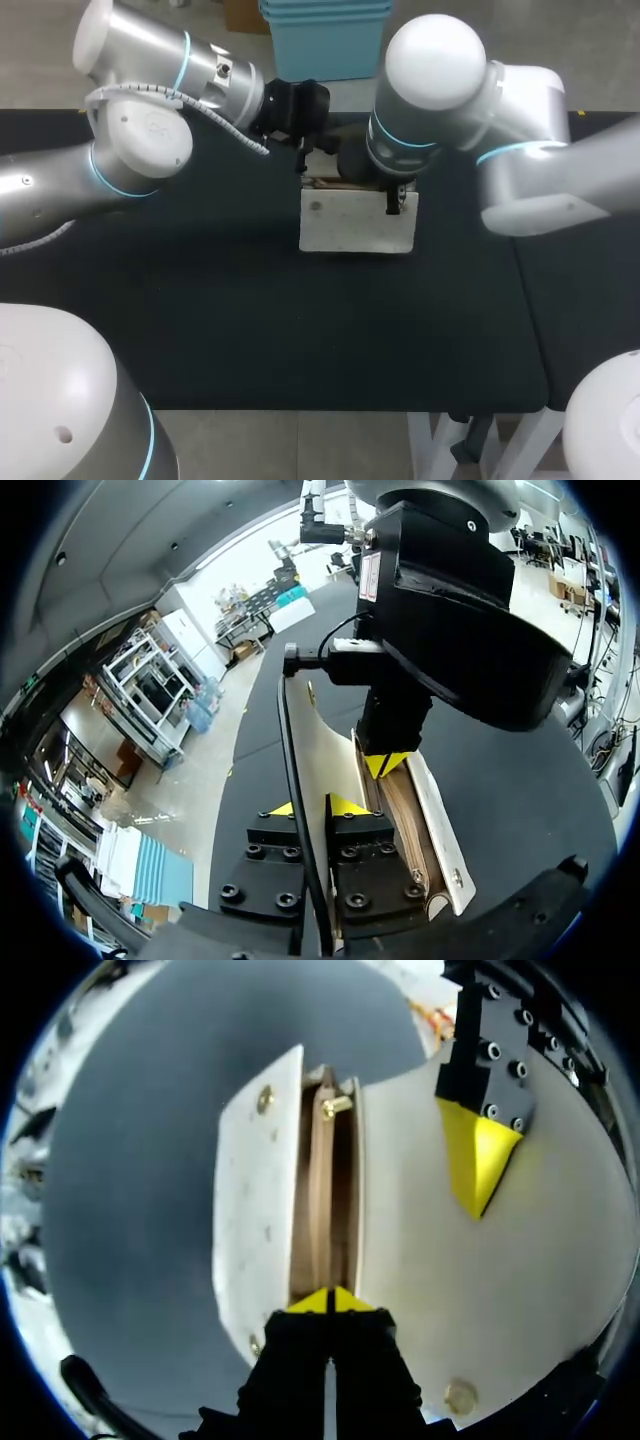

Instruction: Pick up the bag, open it, inspect its contents, close it, and place it on the opposite side

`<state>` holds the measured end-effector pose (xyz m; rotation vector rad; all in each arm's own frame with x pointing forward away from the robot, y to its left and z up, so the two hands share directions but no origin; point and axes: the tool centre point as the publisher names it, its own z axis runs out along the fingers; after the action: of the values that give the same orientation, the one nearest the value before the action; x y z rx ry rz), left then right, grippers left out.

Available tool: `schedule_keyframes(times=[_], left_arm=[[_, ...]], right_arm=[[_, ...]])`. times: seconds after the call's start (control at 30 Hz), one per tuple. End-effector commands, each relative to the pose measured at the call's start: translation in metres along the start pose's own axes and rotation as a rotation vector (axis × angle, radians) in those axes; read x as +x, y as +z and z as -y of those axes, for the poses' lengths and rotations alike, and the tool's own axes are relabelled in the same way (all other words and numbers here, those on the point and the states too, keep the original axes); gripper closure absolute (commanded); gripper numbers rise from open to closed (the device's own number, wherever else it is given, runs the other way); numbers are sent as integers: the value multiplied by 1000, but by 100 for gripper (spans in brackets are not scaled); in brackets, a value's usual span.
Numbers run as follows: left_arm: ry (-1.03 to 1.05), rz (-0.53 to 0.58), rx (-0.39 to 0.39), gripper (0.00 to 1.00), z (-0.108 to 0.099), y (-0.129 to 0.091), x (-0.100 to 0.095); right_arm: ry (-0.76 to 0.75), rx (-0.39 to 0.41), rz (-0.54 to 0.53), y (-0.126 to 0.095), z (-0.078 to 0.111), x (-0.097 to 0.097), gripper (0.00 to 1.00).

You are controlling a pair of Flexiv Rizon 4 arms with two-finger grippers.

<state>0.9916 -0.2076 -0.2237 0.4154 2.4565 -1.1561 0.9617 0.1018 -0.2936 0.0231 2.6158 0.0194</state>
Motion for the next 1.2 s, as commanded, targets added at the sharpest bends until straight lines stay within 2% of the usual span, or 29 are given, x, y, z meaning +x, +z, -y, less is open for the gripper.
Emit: schedule_keyframes(times=[0.03,0.27,0.57,1.03,1.2], left_arm=[[3,10,6,100,5,-6,2],[1,29,17,100,3,-8,4],[-9,28,33,100,-6,2,7],[51,46,98,100,-13,8,7],[68,42,118,100,-13,8,7]], right_arm=[[9,14,-15,12,-2,-1,100],[15,7,-32,15,-3,7,100],[4,-8,-20,8,-11,12,100],[24,-22,-74,26,-9,18,100],[35,-15,-64,25,-6,11,100]])
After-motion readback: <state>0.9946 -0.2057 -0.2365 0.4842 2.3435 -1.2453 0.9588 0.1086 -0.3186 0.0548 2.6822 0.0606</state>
